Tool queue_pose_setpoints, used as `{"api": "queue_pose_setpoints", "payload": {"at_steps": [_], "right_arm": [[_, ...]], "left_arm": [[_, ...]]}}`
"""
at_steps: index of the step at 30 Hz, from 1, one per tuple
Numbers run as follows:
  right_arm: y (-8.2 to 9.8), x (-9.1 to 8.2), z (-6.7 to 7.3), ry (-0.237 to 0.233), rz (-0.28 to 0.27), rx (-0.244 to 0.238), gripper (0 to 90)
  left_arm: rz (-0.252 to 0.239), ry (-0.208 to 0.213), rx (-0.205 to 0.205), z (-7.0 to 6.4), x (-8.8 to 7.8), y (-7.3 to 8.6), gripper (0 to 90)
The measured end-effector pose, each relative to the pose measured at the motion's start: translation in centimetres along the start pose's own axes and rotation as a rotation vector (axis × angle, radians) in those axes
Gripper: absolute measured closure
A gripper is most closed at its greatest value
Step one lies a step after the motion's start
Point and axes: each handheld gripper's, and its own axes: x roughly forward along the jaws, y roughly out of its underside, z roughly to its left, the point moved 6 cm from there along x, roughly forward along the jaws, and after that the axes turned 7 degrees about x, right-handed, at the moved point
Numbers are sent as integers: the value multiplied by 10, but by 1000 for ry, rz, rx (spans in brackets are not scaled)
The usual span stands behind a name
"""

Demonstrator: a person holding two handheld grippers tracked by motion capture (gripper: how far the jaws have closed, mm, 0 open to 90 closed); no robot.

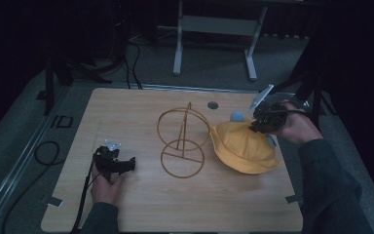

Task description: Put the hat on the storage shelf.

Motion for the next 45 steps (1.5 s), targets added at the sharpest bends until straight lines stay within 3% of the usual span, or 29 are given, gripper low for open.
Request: {"api": "queue_pose_setpoints", "payload": {"at_steps": [17,45], "right_arm": [[-4,-37,2,16,-31,-70,841],[-6,-74,-5,29,-99,-75,841]], "left_arm": [[1,0,0,0,0,0,4],[-1,-1,0,0,0,0,4]]}}
